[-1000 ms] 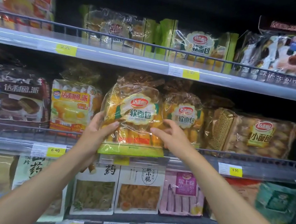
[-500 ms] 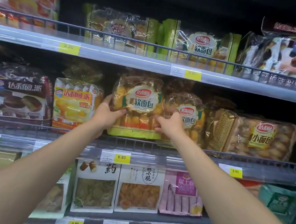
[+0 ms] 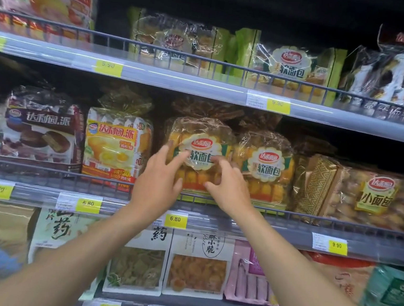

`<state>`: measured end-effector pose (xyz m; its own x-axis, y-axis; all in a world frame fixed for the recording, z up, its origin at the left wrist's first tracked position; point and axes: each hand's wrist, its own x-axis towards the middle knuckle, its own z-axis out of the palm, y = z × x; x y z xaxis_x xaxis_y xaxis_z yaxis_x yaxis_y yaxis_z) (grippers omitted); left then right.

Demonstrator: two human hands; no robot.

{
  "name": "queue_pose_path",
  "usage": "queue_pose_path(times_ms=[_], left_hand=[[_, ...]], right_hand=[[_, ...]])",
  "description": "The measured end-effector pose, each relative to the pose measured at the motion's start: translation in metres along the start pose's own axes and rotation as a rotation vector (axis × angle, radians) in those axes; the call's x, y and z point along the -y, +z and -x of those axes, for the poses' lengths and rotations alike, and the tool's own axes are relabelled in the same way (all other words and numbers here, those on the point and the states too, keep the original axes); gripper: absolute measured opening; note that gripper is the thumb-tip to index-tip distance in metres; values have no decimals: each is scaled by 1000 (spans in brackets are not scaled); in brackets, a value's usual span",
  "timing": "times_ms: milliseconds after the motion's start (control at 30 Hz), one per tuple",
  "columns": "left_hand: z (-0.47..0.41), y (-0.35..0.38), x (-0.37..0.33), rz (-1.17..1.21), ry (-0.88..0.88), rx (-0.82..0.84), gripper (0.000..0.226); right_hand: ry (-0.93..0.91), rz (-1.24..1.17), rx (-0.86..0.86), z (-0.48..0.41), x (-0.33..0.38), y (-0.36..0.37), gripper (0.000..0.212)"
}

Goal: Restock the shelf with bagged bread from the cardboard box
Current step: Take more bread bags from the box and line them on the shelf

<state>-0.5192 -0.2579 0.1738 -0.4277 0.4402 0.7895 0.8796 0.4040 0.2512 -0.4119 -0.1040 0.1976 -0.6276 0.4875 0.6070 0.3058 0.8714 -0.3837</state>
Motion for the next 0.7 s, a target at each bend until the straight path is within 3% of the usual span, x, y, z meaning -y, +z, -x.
queue_pose_path(times_ms=[67,300,500,700], left_hand=[[-6,2,1,-69,-52,116,61],[-33,0,9,-25,-129,357,66],[-24,-1,0,-54,-116,283,75],[-6,6,-52,2,104,189,77]], right_hand=[[-37,4,37,-6,2,5,69],[-50,-28,130,-27,-3,18,75],[-81,-77,156,-16,-12,7,63],[-114,-14,31,34,-42,-56,54]])
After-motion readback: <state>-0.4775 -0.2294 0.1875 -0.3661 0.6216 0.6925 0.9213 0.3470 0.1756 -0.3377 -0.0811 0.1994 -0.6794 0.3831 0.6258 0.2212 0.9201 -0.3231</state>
